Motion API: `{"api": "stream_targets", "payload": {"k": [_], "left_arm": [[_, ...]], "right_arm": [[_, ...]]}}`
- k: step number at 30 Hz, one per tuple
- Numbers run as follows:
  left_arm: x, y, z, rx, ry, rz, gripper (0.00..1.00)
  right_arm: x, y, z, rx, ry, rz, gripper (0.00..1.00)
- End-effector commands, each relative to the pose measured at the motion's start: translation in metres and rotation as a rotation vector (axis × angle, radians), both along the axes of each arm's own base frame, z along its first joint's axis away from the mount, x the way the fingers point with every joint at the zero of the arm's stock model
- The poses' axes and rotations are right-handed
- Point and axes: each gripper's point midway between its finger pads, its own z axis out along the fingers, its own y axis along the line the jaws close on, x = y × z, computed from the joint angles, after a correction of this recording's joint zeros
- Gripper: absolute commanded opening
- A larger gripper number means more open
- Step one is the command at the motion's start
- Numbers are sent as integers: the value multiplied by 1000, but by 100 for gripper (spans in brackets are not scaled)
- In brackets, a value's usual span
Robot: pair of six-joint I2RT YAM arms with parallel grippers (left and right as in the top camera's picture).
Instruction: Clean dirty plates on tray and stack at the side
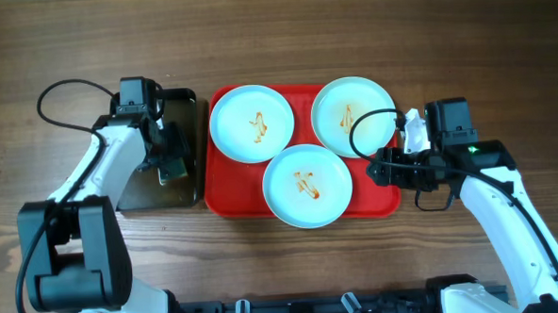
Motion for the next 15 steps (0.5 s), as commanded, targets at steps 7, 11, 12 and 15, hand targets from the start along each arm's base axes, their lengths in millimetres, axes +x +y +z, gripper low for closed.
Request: {"api": "stream_targets", "payload": {"k": [7,11,12,15], "left_arm": [[-5,1,-11,6,34,0,37],[-20,1,-23,6,70,0,41],[-22,1,-24,6,75,0,41],[-22,1,-24,6,77,0,40]], "right_arm": [[-3,2,-4,8,16,3,66],[-3,2,-4,8,16,3,66],[-3,2,-4,8,16,3,66],[-3,2,-4,8,16,3,66]]}}
